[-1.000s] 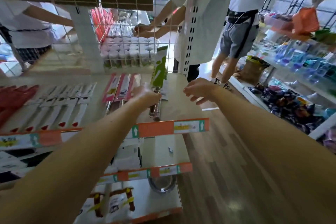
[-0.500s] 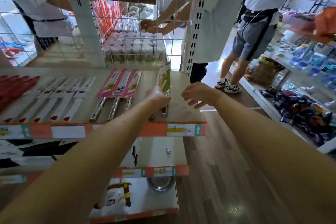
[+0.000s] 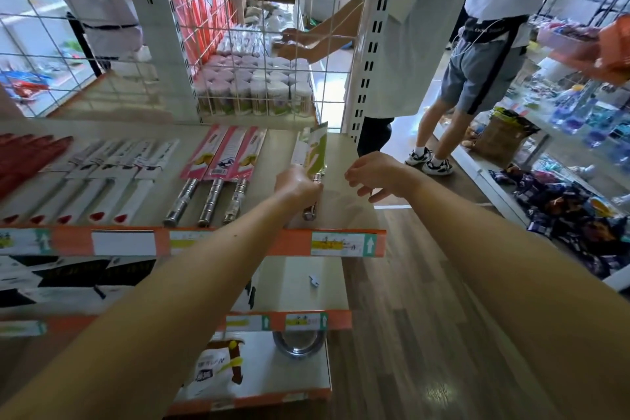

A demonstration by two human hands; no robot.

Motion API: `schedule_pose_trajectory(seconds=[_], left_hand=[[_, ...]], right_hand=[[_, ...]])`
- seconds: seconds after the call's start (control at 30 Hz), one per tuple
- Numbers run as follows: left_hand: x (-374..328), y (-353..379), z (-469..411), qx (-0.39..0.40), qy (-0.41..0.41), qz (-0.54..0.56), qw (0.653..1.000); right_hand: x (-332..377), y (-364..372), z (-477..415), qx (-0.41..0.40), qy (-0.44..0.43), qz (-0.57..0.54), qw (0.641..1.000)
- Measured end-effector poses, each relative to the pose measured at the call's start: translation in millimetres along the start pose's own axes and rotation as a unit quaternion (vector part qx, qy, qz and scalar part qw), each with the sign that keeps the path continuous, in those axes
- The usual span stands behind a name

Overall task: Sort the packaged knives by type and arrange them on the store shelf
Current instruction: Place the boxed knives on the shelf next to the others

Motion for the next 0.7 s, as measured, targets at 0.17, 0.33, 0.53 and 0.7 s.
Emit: schedule_pose_trajectory(seconds=[0.17, 0.33, 0.53, 0.7], left_hand=[[3, 5, -1, 0.001, 0.002, -0.032, 0.999], [1, 10, -3, 0.001, 0.018, -0.041, 0.999], [-10, -6, -9, -0.034, 0.074, -0.118, 0.990], [1, -27, -5, -0.040, 0.049, -0.243, 0.968]], right_hand=[[5, 8, 1, 0.005, -0.017, 0.006, 1.000], [6, 9, 0, -0.035, -0.038, 0.020, 0.998], [6, 11, 0, -0.031, -0.045, 0.026, 0.998], [13, 18, 3, -0.027, -0.070, 0.037, 0.996]])
Point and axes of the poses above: each hand's wrist, its own z-axis away from the middle knuckle, its own y-axis out of the palm, x = y × z, the point moved 2 cm from there along -z, towards the middle knuckle, and after that the axes turned 12 degrees about z, right-handed, at the moved point
